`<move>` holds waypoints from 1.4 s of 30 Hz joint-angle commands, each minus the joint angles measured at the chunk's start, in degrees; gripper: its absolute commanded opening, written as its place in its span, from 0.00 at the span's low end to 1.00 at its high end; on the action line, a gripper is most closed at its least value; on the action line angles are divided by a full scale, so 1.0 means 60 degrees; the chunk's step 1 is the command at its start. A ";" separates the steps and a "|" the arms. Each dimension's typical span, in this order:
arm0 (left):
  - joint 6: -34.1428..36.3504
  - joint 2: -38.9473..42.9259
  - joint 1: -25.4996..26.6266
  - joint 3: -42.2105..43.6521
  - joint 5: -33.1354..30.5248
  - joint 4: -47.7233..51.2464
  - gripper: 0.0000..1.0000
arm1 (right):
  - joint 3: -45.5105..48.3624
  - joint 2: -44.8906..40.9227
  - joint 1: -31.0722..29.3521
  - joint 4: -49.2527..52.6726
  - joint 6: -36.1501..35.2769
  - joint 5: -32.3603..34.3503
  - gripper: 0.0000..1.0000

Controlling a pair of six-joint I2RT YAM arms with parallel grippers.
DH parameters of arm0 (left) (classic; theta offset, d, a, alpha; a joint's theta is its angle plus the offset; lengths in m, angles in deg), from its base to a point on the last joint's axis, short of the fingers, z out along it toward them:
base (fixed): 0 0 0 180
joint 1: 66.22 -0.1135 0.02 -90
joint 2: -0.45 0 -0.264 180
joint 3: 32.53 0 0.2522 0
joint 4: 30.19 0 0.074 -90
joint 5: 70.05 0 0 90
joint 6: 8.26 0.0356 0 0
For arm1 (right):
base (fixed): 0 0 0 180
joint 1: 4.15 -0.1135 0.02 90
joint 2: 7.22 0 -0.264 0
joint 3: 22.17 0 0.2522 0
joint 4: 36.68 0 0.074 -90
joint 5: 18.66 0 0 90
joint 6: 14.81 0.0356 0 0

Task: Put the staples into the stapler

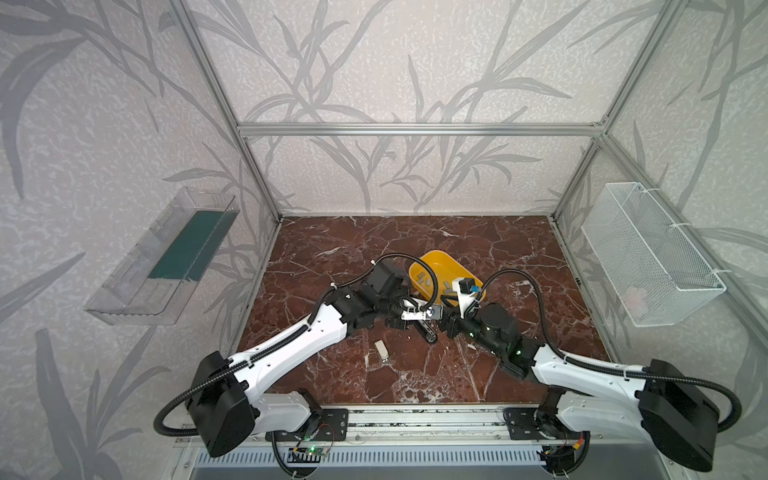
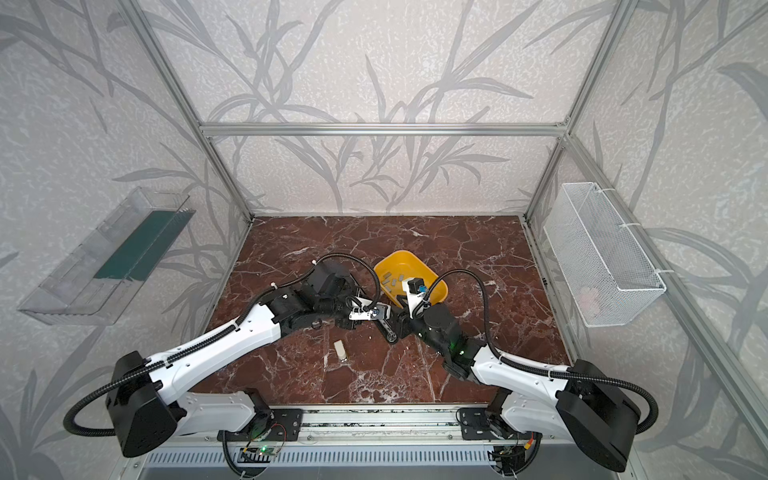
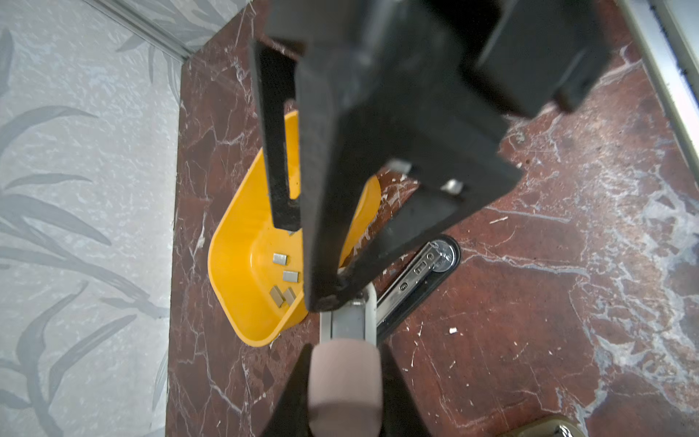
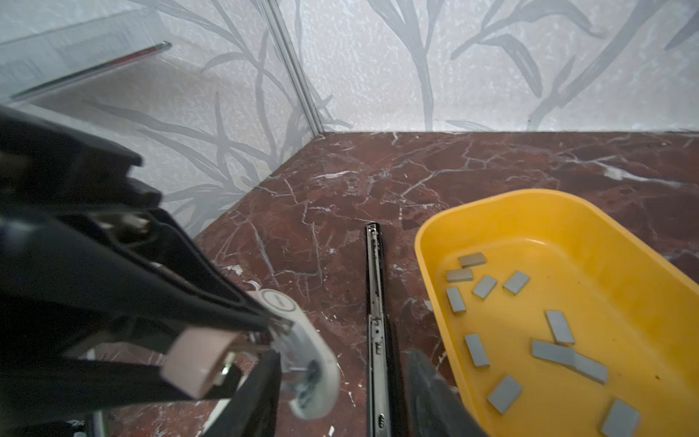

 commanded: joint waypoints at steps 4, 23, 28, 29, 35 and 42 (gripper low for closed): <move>-0.0271 0.0509 -0.0039 -0.0174 0.0585 -0.0390 0.00 | 0.0009 0.0244 0.0050 0.0441 -0.0119 0.0369 0.54; -0.0736 0.0447 -0.0497 -0.0306 0.1290 -0.0368 0.00 | 0.1587 -0.1341 0.0048 -0.2365 -0.1541 0.0456 0.65; -0.0689 0.0517 -0.0516 -0.0296 0.1758 -0.0279 0.00 | 0.1492 -0.1158 0.0047 -0.2669 -0.1965 -0.0580 0.61; -0.0658 0.0548 -0.0516 -0.0265 0.1858 -0.0338 0.00 | 0.1331 -0.1043 0.0047 -0.2460 -0.1983 -0.0859 0.57; -0.0453 0.0655 -0.0512 -0.0107 0.1958 -0.0300 0.00 | 0.1198 -0.0488 0.0035 -0.2876 -0.1987 -0.1753 0.49; -0.0229 0.0419 -0.0516 -0.0089 0.1296 -0.0241 0.00 | 0.1618 -0.1147 0.0032 -0.3189 -0.1995 -0.1269 0.42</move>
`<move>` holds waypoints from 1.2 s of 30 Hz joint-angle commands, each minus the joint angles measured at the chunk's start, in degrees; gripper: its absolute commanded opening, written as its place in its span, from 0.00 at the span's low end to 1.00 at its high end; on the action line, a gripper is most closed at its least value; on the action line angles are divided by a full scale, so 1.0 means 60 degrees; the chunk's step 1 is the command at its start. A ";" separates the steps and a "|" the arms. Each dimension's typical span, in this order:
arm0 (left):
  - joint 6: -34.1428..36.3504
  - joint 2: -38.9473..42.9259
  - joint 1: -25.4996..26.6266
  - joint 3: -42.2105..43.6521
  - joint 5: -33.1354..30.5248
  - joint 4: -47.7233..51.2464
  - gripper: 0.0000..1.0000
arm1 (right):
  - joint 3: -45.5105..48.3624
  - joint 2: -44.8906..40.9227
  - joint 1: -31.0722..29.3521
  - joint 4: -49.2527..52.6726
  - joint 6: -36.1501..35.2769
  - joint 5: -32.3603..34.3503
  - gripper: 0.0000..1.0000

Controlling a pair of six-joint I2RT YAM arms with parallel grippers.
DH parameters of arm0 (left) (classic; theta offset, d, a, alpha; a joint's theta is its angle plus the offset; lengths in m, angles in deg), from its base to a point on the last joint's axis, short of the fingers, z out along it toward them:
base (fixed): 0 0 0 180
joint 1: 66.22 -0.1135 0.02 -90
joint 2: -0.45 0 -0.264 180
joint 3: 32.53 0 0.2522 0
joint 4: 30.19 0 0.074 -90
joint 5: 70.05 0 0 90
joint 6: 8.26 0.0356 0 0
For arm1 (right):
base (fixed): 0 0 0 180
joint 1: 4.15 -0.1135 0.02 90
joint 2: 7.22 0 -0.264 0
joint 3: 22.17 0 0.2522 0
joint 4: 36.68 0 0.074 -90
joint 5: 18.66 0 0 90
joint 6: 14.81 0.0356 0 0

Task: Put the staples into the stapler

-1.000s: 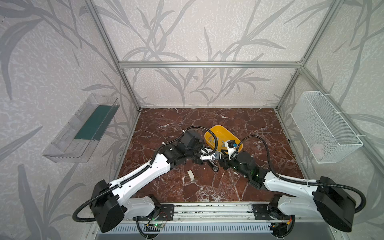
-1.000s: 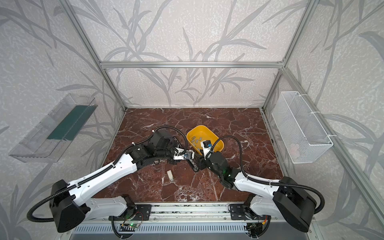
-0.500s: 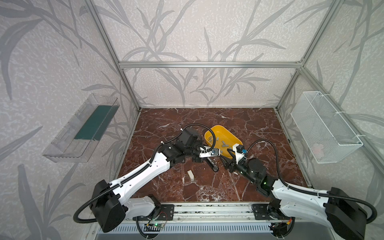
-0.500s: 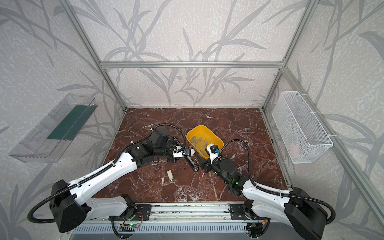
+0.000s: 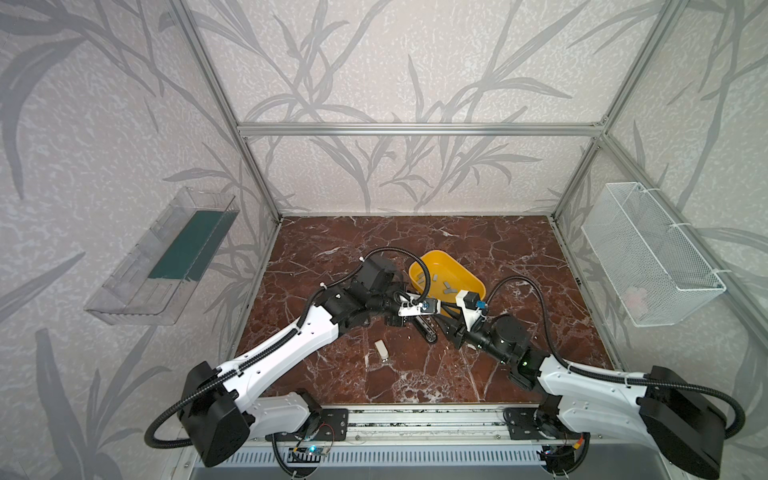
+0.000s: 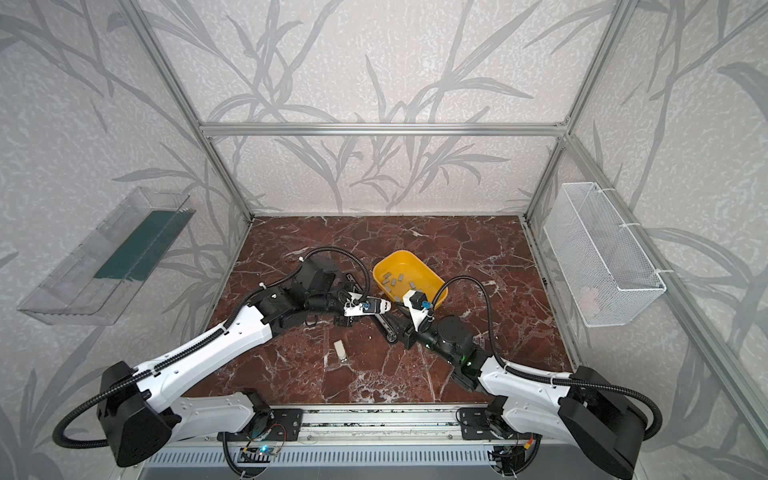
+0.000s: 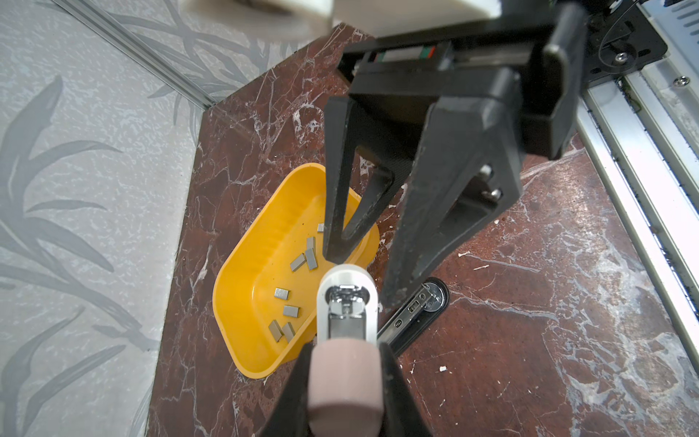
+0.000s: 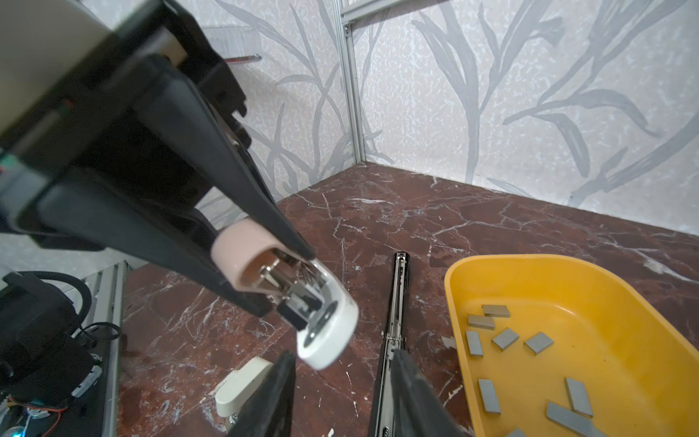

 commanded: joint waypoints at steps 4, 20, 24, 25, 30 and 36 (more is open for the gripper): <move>0.0437 -0.0327 -0.0028 -0.0307 -0.0030 0.0471 0.00 | 0.0335 -0.1077 -0.0005 -0.0391 -0.0083 0.0514 0.42; 0.0705 -0.0240 0.0230 -0.0111 0.0058 0.0250 0.00 | -0.1077 -0.0218 -0.0005 0.1511 -0.0385 0.0104 0.39; 0.0584 -0.0328 0.0192 -0.0217 0.0054 0.0134 0.00 | -0.1161 -0.0001 -0.0005 0.1671 -0.0271 0.0342 0.39; 0.0556 -0.0353 0.0199 -0.0260 0.0038 0.0176 0.00 | -0.1123 0.0036 -0.0001 0.1622 -0.0241 0.0399 0.39; 0.0438 -0.0339 0.0194 -0.0418 0.0601 0.0107 0.00 | -0.1083 0.0456 -0.0004 0.1425 -0.0115 0.0726 0.38; 0.0258 -0.0112 0.0192 -0.0290 0.0821 -0.0214 0.00 | -0.1144 0.0744 -0.0005 0.1419 0.0023 0.0661 0.38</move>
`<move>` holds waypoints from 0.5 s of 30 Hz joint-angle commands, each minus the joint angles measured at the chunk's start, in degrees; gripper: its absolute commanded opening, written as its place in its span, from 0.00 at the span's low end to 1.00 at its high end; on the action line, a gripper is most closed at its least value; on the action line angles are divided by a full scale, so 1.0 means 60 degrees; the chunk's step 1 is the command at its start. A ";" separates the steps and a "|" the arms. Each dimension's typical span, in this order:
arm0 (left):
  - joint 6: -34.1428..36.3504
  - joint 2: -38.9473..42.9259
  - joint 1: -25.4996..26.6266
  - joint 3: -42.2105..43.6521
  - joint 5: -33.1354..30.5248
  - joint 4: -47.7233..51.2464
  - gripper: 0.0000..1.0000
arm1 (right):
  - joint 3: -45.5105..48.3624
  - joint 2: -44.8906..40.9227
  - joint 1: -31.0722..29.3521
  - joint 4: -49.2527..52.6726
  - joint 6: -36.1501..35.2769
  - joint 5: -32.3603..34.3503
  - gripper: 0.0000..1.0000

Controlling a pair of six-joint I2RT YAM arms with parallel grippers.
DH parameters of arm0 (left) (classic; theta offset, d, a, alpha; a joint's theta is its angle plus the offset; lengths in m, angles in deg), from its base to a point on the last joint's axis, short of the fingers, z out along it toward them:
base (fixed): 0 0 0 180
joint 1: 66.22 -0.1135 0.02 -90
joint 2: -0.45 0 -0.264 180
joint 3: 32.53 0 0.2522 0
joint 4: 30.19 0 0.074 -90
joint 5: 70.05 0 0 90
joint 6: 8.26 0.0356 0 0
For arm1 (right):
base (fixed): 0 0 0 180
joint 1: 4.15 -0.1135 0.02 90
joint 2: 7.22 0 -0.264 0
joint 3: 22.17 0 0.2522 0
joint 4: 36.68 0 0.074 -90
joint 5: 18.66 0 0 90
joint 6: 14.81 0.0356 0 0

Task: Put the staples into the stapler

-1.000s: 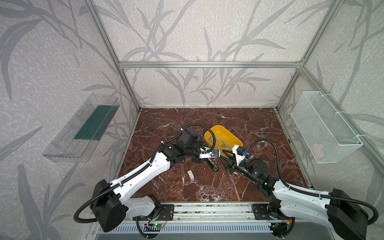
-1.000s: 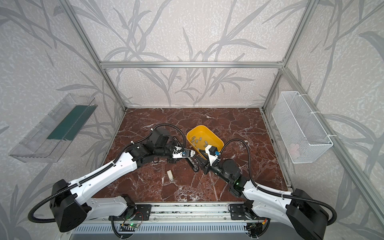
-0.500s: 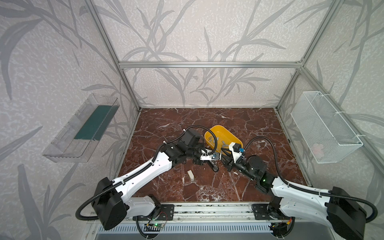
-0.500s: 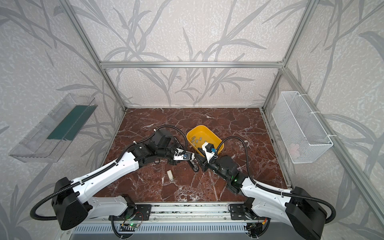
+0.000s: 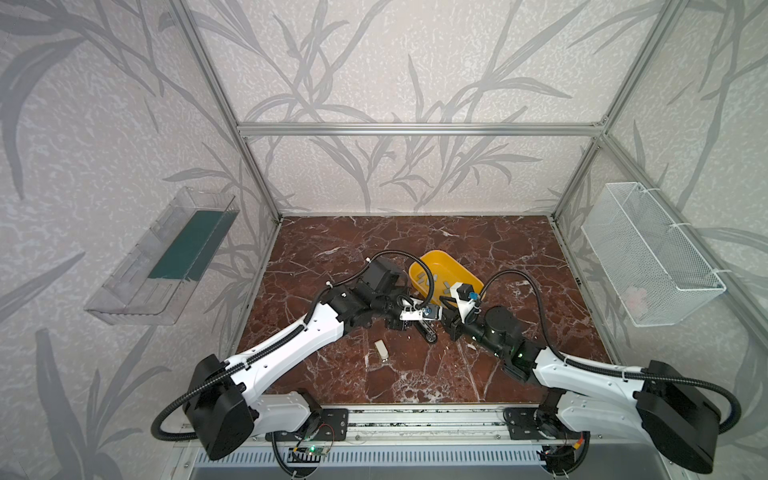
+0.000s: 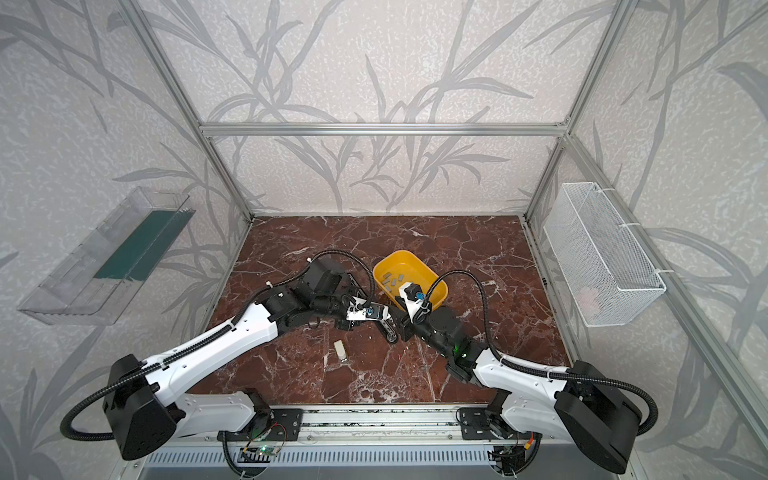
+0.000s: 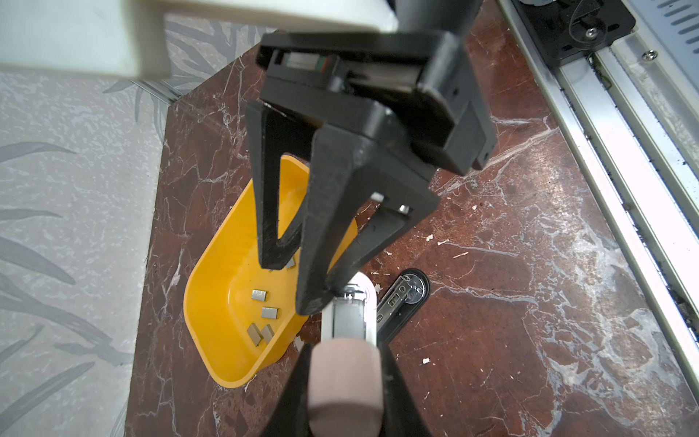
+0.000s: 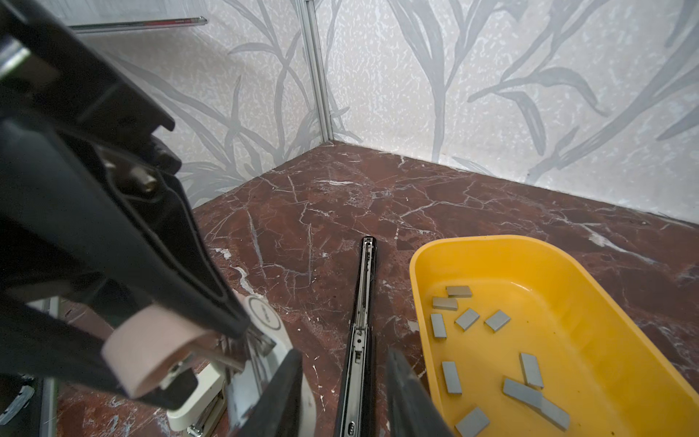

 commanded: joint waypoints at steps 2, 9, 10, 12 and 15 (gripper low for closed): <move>-0.0258 0.0300 0.0032 -0.0310 0.0759 -0.0602 0.00 | -0.0232 0.0283 -0.0023 -0.0081 0.0195 -0.0012 0.38; -0.0727 0.0555 0.0015 -0.0155 0.1137 -0.1127 0.00 | -0.0519 0.0847 -0.0023 0.0091 0.0258 -0.0242 0.38; -0.0767 0.0530 0.0021 -0.0193 0.1188 -0.1096 0.00 | -0.0519 0.0861 -0.0022 0.0095 0.0272 -0.0255 0.38; -0.0948 0.0509 0.0021 -0.0182 0.1395 -0.1228 0.00 | -0.0470 0.0889 -0.0012 0.0032 0.0380 -0.0233 0.38; -0.1273 0.0470 0.0014 -0.0238 0.1561 -0.1410 0.00 | -0.0446 0.1011 -0.0023 -0.0095 0.0504 -0.0406 0.38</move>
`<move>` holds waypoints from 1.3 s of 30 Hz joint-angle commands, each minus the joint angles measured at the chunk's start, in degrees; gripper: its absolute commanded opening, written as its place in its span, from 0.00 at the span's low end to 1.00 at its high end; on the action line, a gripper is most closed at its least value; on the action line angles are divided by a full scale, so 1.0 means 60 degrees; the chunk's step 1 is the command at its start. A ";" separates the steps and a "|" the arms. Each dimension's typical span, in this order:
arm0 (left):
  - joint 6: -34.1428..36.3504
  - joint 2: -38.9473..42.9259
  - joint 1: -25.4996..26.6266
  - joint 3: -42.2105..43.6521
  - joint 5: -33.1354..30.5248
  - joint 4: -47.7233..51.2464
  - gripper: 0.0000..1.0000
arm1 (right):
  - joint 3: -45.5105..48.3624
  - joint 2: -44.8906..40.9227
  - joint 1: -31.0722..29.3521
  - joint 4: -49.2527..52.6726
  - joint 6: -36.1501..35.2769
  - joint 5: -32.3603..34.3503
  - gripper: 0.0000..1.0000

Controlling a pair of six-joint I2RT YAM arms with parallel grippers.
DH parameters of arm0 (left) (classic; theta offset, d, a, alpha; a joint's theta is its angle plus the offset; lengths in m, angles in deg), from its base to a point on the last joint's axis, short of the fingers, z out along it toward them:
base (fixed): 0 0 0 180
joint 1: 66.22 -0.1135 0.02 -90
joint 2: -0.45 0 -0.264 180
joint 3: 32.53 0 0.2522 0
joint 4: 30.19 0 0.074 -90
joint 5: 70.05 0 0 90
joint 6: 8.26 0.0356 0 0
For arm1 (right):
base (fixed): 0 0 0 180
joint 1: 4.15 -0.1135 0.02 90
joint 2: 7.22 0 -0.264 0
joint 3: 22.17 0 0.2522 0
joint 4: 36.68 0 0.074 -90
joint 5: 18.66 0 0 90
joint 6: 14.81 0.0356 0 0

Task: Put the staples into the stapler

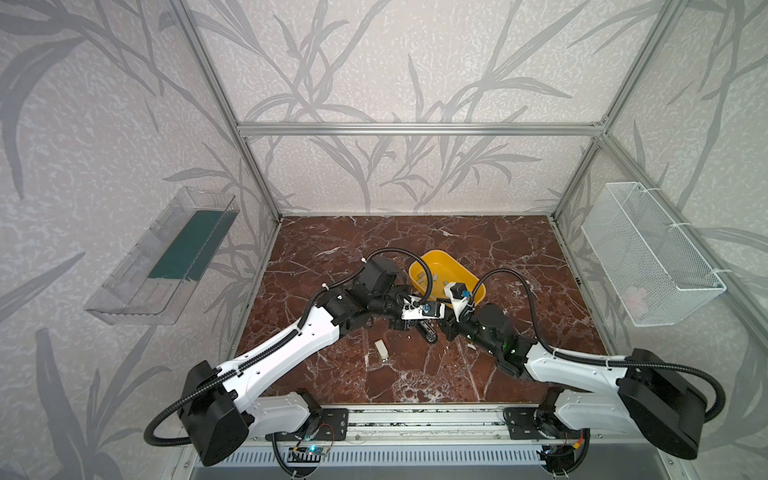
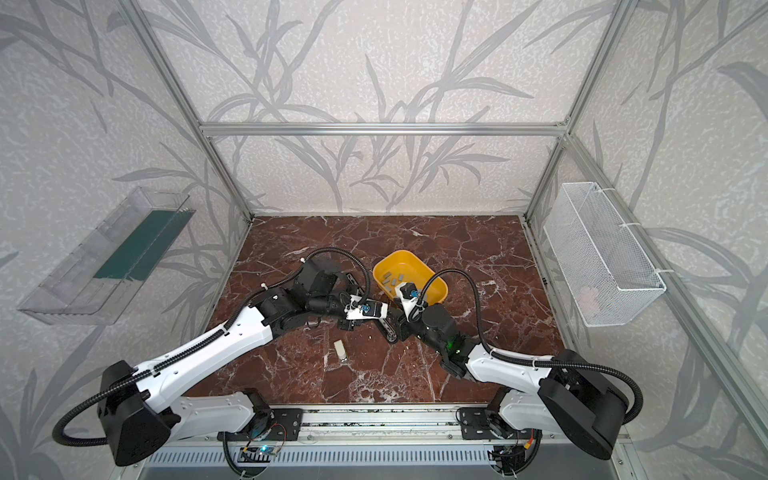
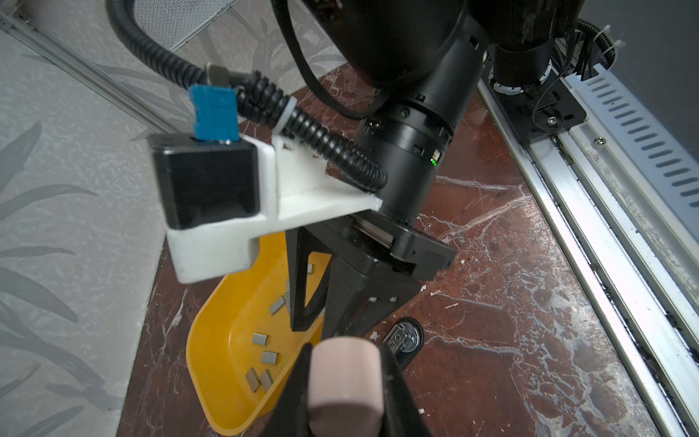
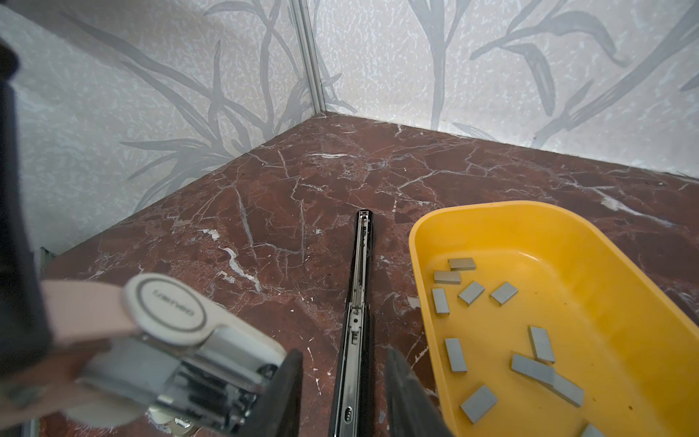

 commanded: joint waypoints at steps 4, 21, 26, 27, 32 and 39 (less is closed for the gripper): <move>-0.0539 0.0196 -0.0005 -0.0181 0.0139 -0.0678 0.00 | -0.0258 0.0359 -0.0063 -0.0293 0.0324 -0.0524 0.38; -0.1297 0.0312 -0.0238 0.0076 0.0309 -0.1295 0.00 | -0.0041 0.0357 -0.0134 -0.1124 0.0208 -0.0912 0.38; -0.1043 0.0210 -0.0420 0.0134 -0.0203 -0.1137 0.00 | 0.0238 -0.0329 -0.0121 -0.0714 0.0099 0.0244 0.45; -0.1117 0.0203 -0.0560 0.0185 -0.0098 -0.1242 0.00 | 0.0238 -0.0565 -0.0100 -0.0510 0.0036 0.0651 0.46; -0.0837 0.0129 -0.0981 0.0271 -0.0165 -0.1131 0.00 | 0.0034 -0.1817 -0.0082 0.1894 -0.0599 0.2276 0.46; -0.0757 -0.0197 -0.1246 -0.0126 0.0327 -0.0525 0.00 | 0.0994 -0.2856 -0.0092 0.0376 -0.1964 0.1351 0.62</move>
